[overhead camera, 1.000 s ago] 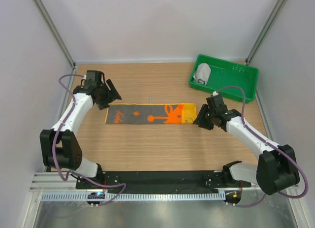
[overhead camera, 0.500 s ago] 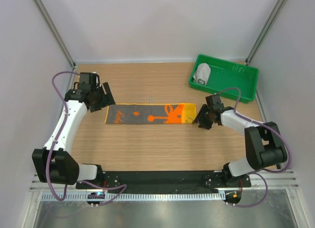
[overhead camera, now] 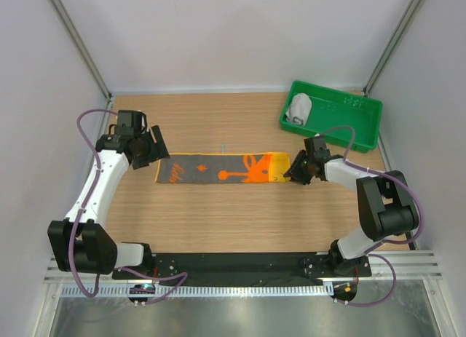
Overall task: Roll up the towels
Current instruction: Fold the towel
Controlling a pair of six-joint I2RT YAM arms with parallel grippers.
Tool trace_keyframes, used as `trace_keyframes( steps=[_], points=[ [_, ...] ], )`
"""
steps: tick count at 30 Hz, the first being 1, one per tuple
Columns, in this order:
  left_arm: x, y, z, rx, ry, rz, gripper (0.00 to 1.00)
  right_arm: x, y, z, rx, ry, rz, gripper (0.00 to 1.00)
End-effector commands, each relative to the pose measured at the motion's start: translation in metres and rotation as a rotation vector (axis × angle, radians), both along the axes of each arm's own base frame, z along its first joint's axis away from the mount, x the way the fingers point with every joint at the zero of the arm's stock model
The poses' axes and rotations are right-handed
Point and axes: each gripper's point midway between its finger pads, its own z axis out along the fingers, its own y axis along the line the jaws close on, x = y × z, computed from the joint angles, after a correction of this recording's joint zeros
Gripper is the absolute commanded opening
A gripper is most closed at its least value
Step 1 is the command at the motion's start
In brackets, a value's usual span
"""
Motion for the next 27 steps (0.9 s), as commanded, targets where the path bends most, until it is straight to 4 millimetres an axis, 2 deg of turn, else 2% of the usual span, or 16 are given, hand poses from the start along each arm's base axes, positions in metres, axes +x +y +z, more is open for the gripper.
trace_keyframes(
  steps=[1, 3, 5, 6, 9, 11, 17, 18, 22, 23, 24, 26, 27],
  points=[
    [0.002, 0.001, 0.011, -0.009, -0.049, -0.004, 0.73, -0.001, -0.008, -0.009, -0.038, 0.014, -0.004, 0.34],
    [0.002, 0.002, 0.009, -0.014, -0.044, 0.0, 0.73, -0.003, -0.009, -0.009, -0.042, 0.015, -0.003, 0.26],
    [0.003, 0.002, 0.009, -0.016, -0.044, -0.001, 0.72, -0.006, -0.012, -0.009, -0.051, 0.021, -0.005, 0.07],
    [0.003, 0.002, 0.009, -0.016, -0.043, 0.0, 0.72, -0.007, -0.015, -0.009, -0.058, 0.022, -0.009, 0.02],
    [0.002, 0.002, 0.008, -0.017, -0.041, 0.001, 0.72, -0.013, -0.028, -0.004, -0.117, 0.028, -0.025, 0.01],
    [0.002, 0.001, 0.007, -0.021, -0.038, -0.002, 0.72, -0.016, -0.049, 0.0, -0.206, 0.036, -0.065, 0.01],
    [0.001, -0.002, 0.002, -0.038, -0.015, -0.014, 0.72, -0.02, -0.098, 0.033, -0.399, 0.011, -0.129, 0.01],
    [0.001, -0.002, 0.001, -0.036, -0.012, -0.013, 0.72, -0.016, -0.1, 0.041, -0.41, -0.006, -0.129, 0.01],
    [0.001, -0.002, 0.002, -0.038, -0.017, -0.013, 0.72, -0.007, -0.093, 0.057, -0.396, -0.036, -0.078, 0.01],
    [0.001, -0.003, 0.002, -0.039, -0.014, -0.015, 0.72, -0.005, -0.081, 0.061, -0.371, -0.049, -0.041, 0.01],
    [0.001, -0.003, 0.001, -0.04, -0.012, -0.016, 0.72, 0.003, -0.075, 0.07, -0.366, -0.078, -0.018, 0.01],
    [0.0, -0.003, 0.001, -0.041, -0.011, -0.015, 0.72, 0.006, -0.064, 0.075, -0.387, -0.075, 0.019, 0.01],
    [0.0, -0.003, 0.001, -0.04, -0.009, -0.016, 0.72, 0.014, -0.045, 0.089, -0.39, -0.111, 0.067, 0.01]
  ],
)
